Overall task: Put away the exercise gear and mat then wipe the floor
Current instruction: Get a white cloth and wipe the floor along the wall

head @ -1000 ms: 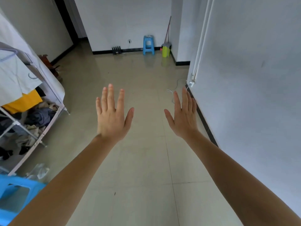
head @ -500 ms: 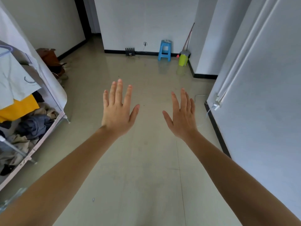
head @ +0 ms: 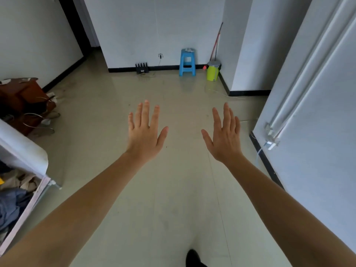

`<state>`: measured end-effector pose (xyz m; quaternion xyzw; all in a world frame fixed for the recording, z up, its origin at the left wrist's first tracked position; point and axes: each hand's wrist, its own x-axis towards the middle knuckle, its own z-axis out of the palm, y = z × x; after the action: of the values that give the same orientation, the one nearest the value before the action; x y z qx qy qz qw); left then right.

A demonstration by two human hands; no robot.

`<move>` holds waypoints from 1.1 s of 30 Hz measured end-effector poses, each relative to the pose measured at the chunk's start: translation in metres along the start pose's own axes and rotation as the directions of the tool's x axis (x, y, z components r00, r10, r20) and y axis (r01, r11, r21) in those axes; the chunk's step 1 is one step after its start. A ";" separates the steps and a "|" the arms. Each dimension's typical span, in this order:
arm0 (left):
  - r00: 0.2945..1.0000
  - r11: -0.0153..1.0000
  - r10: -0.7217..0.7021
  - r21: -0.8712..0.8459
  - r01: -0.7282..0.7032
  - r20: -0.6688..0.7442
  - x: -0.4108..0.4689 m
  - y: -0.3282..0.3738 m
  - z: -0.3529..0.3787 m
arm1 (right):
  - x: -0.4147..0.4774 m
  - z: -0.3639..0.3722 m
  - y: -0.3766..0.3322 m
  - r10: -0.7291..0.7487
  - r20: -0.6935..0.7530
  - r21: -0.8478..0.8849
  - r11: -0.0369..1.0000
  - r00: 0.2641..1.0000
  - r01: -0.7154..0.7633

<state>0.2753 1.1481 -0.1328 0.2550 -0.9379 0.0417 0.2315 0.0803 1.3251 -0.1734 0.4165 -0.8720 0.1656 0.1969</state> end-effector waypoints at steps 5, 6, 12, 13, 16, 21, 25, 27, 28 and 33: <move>1.000 1.000 -0.014 0.023 0.014 0.006 0.125 -0.044 0.041 | 0.149 0.059 0.004 0.040 0.040 0.046 0.998 0.998 -0.042; 1.000 1.000 -0.021 0.021 0.021 -0.006 0.144 -0.058 0.049 | 0.175 0.071 0.001 0.036 0.055 0.060 0.997 0.998 -0.040; 0.995 0.996 -0.088 0.008 0.088 -0.037 0.270 -0.150 0.138 | 0.324 0.171 -0.013 -0.115 0.067 0.032 0.993 0.991 0.113; 0.995 0.995 -0.095 0.002 0.095 -0.043 0.294 -0.166 0.155 | 0.350 0.191 -0.016 -0.107 0.069 0.026 0.994 0.992 0.106; 0.993 0.994 -0.108 -0.032 0.107 -0.048 0.376 -0.212 0.198 | 0.433 0.244 -0.023 -0.052 0.091 0.003 0.999 0.994 0.052; 0.998 0.999 -0.041 -0.005 0.040 -0.049 0.536 -0.277 0.241 | 0.579 0.293 -0.023 -0.031 0.058 -0.041 0.999 0.998 0.033; 0.999 1.000 -0.015 -0.022 0.014 -0.048 0.652 -0.303 0.283 | 0.676 0.333 -0.008 0.008 0.002 -0.027 1.000 1.000 -0.008; 0.999 1.000 0.015 -0.021 -0.016 -0.052 0.707 -0.316 0.315 | 0.725 0.365 0.005 0.004 -0.018 -0.021 1.000 1.000 -0.005; 0.998 0.999 0.025 -0.023 -0.026 -0.053 0.736 -0.322 0.333 | 0.751 0.384 0.012 0.007 -0.026 -0.014 1.000 1.000 -0.008; 1.000 1.000 0.015 -0.017 -0.015 -0.026 0.889 -0.341 0.428 | 0.886 0.483 0.055 0.083 -0.044 0.024 0.996 0.996 -0.082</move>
<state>-0.4093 0.3603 -0.1222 0.2454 -0.9370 0.0388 0.2457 -0.5719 0.5534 -0.1734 0.3783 -0.8819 0.1928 0.2049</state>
